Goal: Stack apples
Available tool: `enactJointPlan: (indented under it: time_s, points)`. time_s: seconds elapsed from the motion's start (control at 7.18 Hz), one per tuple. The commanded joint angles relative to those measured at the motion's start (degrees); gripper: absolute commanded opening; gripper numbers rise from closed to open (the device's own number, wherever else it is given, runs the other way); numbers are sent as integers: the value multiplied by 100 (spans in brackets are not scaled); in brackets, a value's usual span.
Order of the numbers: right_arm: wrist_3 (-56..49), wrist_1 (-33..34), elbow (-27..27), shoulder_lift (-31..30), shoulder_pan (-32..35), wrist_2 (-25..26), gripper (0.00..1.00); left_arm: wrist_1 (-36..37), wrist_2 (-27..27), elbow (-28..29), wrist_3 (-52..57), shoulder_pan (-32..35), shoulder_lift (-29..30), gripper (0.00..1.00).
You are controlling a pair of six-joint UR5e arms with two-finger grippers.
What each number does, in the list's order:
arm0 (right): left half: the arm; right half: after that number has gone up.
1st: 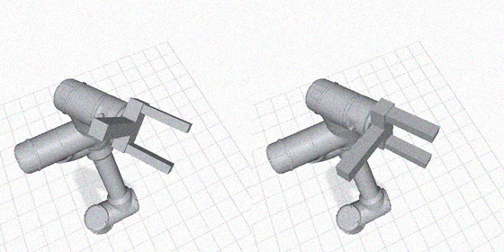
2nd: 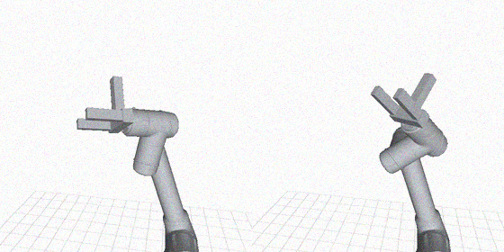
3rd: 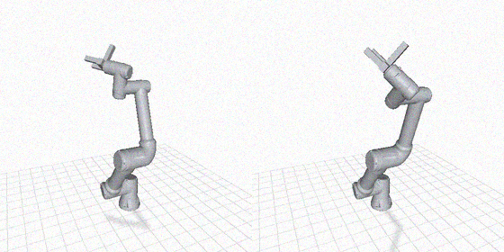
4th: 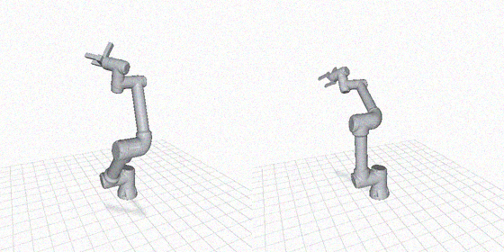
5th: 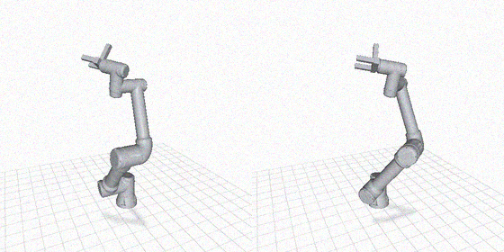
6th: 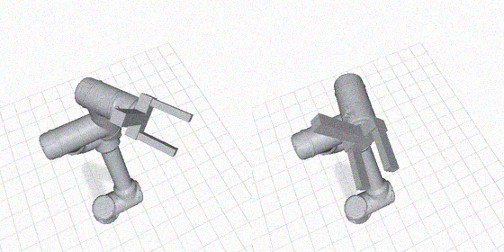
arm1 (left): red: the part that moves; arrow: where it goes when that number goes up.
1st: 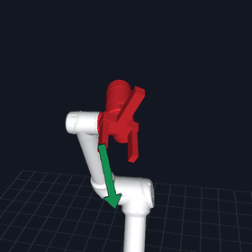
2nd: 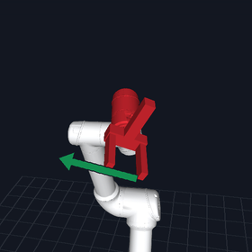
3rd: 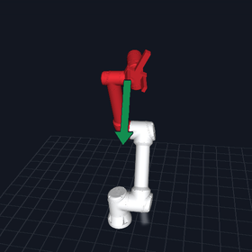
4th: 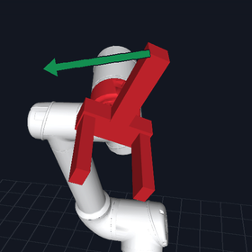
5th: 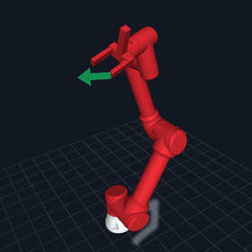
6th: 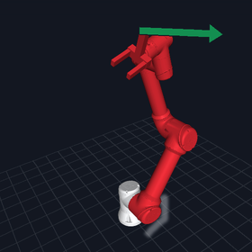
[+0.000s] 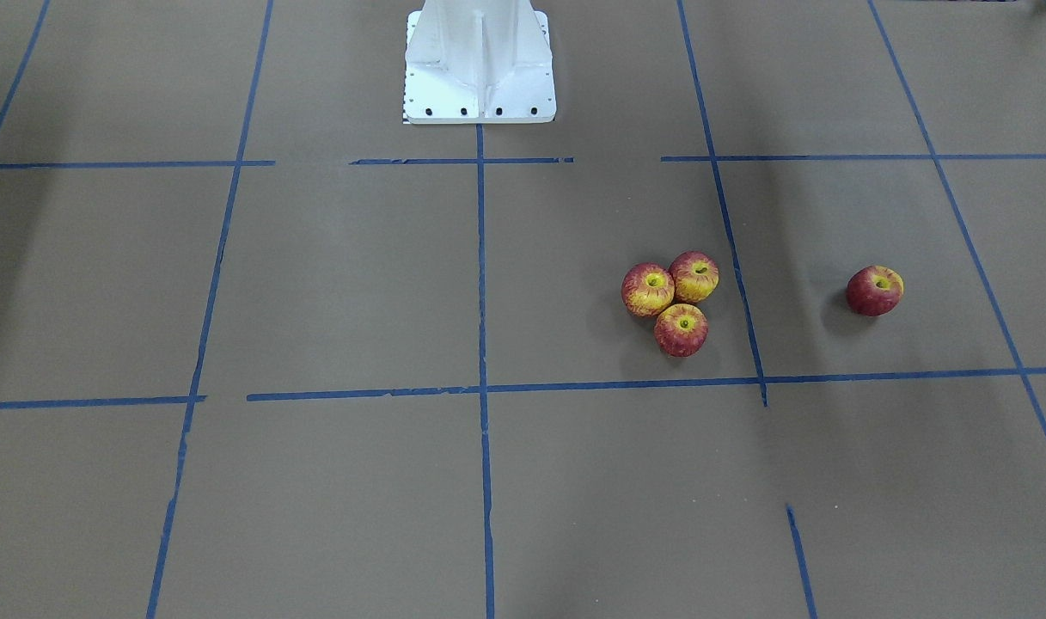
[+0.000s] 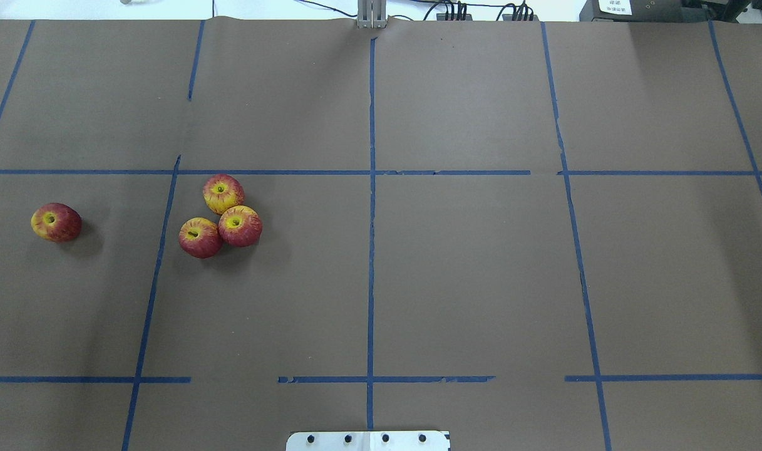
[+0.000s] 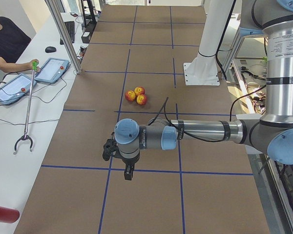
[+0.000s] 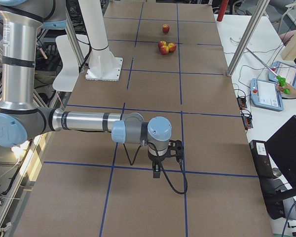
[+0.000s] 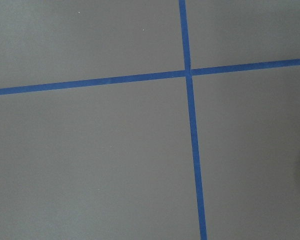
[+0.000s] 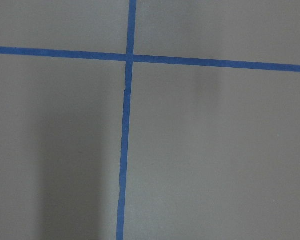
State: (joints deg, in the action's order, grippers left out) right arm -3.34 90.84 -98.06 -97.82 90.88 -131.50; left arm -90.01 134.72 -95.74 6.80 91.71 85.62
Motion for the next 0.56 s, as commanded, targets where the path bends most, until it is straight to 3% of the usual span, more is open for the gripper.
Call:
enactJointPlan:
  time_s: [0.0,0.14,0.28,0.42]
  points:
    - [0,4,-3,0,0,-7,100,-365,45,-137,-4,-57,34,100]
    - [0,-5,6,0,0,2,100,-820,324,-34,-3,-83,-10,100]
    - [0,4,6,0,0,-7,100,-938,684,-94,-760,-266,-1,100]
    - [0,-5,-3,0,0,-7,100,-1331,670,-347,-1960,-1024,25,100]
